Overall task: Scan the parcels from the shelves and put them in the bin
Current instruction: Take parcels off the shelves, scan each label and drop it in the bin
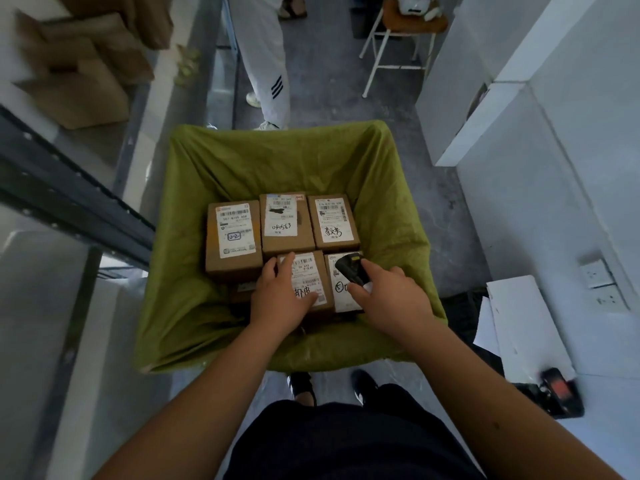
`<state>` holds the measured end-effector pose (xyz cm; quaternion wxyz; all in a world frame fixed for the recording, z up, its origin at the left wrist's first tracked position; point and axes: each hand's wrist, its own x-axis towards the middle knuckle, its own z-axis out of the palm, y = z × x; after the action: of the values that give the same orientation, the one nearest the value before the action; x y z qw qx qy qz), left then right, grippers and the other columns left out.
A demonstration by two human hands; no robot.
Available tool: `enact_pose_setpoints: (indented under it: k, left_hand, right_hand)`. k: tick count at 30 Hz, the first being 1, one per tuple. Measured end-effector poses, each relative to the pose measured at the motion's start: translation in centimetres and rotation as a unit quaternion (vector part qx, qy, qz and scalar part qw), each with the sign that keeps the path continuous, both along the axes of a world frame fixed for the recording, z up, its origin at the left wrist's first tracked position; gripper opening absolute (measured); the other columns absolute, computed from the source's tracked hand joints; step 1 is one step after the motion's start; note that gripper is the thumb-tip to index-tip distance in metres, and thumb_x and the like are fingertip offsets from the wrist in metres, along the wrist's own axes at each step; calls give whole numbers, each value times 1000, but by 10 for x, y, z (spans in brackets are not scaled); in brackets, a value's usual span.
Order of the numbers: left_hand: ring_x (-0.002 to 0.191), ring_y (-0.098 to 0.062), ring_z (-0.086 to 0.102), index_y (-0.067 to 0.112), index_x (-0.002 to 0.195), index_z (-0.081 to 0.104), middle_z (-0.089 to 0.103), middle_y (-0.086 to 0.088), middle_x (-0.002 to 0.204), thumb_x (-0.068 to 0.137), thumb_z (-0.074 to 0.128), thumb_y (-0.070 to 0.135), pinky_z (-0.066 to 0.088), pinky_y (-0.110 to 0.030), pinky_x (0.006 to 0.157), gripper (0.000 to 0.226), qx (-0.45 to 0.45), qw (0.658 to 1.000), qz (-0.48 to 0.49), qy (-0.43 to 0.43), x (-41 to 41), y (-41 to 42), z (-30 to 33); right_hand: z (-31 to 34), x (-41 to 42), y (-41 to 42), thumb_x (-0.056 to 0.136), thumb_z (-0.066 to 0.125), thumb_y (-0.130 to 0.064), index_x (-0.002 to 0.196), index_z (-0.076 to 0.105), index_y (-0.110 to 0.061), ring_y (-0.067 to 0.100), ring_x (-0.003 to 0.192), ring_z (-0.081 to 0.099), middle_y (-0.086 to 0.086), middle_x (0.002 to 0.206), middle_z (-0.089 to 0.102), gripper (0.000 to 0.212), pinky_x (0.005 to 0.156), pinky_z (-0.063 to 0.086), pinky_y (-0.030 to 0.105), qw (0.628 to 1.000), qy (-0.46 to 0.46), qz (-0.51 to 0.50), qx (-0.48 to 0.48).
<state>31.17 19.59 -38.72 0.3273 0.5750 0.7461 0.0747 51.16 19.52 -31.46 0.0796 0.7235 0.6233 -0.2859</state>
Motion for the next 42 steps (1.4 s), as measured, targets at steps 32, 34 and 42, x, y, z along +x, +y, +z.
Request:
enact_pose_setpoints:
  k: [32, 34, 42]
  left_hand:
    - [157, -24, 21, 44, 164, 18, 26, 1, 171, 88, 60, 73, 20, -50, 124, 91, 28, 841, 493, 222, 63, -339, 143]
    - [157, -24, 20, 44, 164, 16, 25, -1, 171, 88, 58, 75, 18, -50, 125, 92, 25, 819, 519, 243, 69, -375, 153]
    - [159, -27, 14, 45, 164, 13, 20, -4, 172, 86, 55, 80, 16, -55, 127, 96, -1, 727, 637, 257, 92, -527, 195]
  right_hand:
    - [64, -69, -114, 104, 40, -60, 162, 23, -36, 35, 125, 52, 18, 142, 51, 65, 103, 47, 46, 757, 163, 629, 61]
    - [77, -80, -143, 104, 40, -61, 162, 25, -36, 33, 118, 56, 17, 135, 55, 64, 95, 48, 41, 723, 179, 663, 75]
    - [115, -111, -290, 101, 45, -62, 155, 31, -43, 30, 94, 57, 8, 110, 50, 59, 85, 55, 45, 619, 256, 741, 56]
